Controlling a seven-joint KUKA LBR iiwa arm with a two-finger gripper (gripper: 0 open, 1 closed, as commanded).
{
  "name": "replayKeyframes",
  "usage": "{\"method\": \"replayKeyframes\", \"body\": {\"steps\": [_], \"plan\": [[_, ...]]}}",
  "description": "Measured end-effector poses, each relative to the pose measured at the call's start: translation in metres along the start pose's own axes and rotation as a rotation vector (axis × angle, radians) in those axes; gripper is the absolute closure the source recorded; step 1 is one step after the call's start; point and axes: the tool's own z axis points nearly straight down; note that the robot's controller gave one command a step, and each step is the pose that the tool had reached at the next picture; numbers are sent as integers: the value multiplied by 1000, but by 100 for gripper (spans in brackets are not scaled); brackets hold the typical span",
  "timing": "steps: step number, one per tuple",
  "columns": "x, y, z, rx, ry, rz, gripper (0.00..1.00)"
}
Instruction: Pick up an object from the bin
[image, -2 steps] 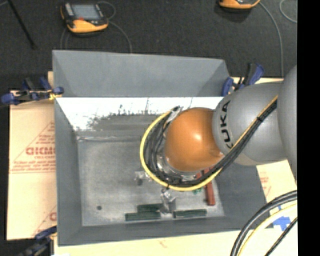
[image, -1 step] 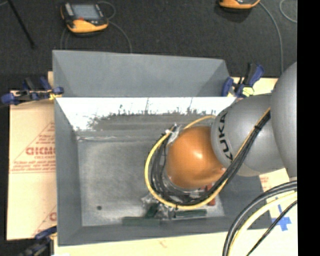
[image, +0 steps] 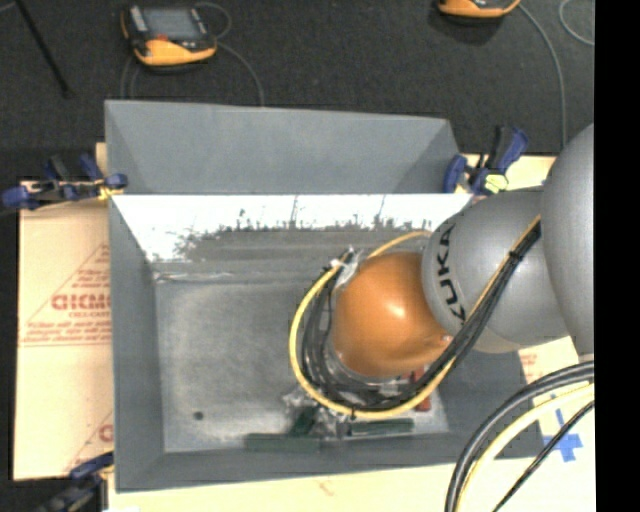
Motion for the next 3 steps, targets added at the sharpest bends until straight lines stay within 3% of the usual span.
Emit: {"method": "replayKeyframes", "body": {"steps": [1, 2, 3], "plan": [[-16, -23, -122, -3, 3, -52, 100], [-16, -22, -122, -4, 4, -51, 100], [16, -76, -241, 3, 2, -499, 100]]}}
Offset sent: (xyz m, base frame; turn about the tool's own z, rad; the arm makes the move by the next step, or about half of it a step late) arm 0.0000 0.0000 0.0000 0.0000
